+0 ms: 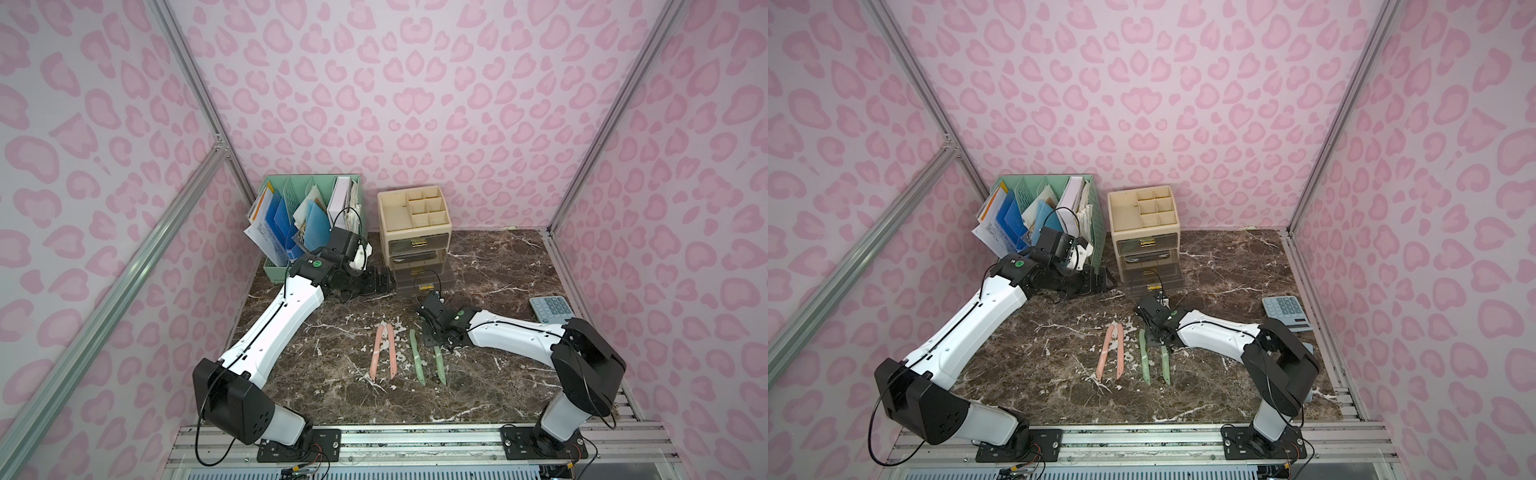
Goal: Place the fruit knives into the drawer by color
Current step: Pick up the fruit knife from the center of the board.
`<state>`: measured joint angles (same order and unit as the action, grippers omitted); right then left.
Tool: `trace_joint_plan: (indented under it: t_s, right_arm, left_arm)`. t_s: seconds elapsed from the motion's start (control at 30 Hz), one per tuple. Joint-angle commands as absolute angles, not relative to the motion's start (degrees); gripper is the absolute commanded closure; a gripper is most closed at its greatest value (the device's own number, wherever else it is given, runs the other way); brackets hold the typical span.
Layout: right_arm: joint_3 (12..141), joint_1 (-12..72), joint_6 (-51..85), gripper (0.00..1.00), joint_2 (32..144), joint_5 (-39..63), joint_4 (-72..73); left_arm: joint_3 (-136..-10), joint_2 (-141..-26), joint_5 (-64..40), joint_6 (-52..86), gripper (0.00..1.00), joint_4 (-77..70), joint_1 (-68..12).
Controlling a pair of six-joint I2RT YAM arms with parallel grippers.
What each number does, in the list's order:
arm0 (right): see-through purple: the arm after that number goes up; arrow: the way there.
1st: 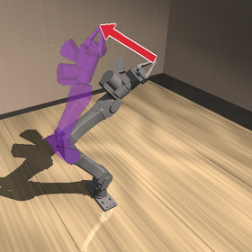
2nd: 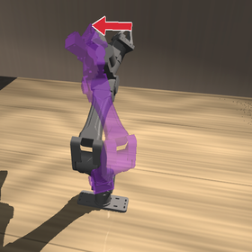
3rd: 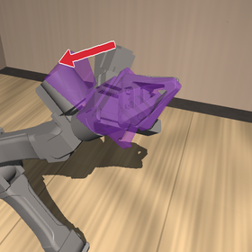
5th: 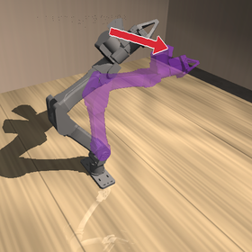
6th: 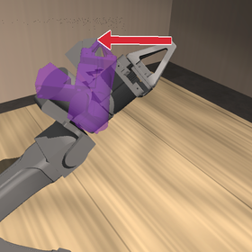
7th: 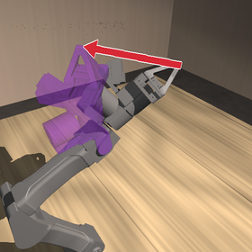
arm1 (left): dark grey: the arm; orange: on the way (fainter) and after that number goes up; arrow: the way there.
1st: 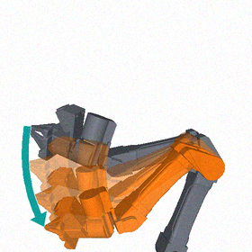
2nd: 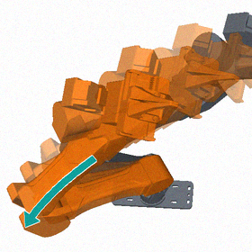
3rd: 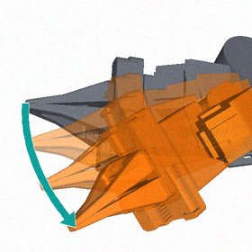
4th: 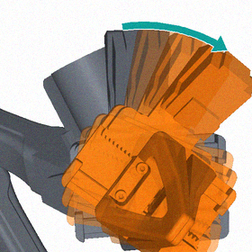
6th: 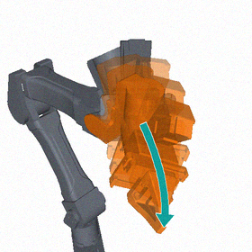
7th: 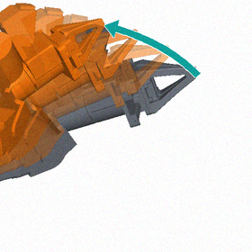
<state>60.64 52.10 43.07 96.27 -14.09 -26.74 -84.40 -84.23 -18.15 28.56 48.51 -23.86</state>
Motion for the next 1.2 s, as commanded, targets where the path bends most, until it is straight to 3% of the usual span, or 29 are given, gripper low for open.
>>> trace_joint_plan:
  t_s: [0.0,0.8,1.17]
  right_arm:
    - [61.2,51.8,43.3,0.86,95.3,-13.6,-27.7]
    - [69.2,42.4,49.9,0.85,88.0,-3.8,-29.8]
    - [73.3,37.9,59.4,0.83,85.8,1.2,-26.7]
  left_arm:
    - [-85.6,-84.9,-18.5,27.9,0.02,48.8,-23.9]
    - [-99.4,-93.4,-19.0,26.4,0.02,51.1,-22.6]
    - [-107.2,-98.3,-19.3,26.2,0.02,51.7,-21.8]
